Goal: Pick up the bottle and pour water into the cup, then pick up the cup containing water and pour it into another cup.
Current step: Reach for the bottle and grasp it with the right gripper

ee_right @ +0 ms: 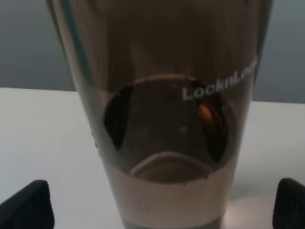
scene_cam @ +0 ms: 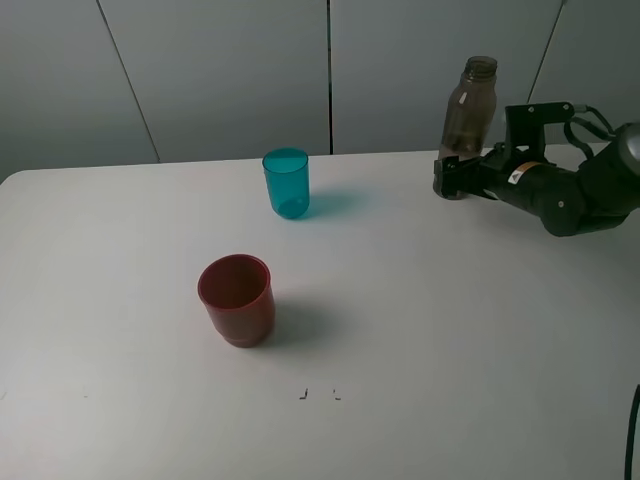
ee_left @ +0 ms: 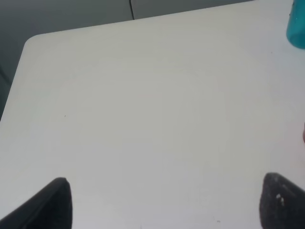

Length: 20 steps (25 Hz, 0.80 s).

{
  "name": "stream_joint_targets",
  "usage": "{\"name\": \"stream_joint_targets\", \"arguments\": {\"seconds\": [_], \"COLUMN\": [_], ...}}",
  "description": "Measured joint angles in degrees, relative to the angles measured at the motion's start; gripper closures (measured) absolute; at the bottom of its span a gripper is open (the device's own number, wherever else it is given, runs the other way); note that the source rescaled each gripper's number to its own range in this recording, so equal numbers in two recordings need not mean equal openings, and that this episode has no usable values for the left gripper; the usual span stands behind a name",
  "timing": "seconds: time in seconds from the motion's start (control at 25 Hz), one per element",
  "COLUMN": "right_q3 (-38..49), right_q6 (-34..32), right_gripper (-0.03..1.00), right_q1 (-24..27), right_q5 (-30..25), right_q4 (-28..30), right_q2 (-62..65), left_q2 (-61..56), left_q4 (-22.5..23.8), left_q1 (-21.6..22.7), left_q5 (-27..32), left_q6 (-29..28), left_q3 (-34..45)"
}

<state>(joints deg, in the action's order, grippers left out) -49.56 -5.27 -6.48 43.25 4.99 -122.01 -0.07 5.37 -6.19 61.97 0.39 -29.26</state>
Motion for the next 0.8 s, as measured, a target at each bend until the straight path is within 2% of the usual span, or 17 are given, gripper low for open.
{"name": "stream_joint_targets", "arguments": {"seconds": [0.8], "right_q3": [-8.0], "right_q6": [0.0], "right_gripper": [-0.03], "right_q1": [0.0], "right_q5": [-0.3], "right_q4": [0.1], "right_q2": [-4.5], "left_q2": [0.0], "left_q4": [0.0], "left_q1": [0.0], "left_q5": [0.0], "left_q6": [0.0], "left_q3": [0.0]}}
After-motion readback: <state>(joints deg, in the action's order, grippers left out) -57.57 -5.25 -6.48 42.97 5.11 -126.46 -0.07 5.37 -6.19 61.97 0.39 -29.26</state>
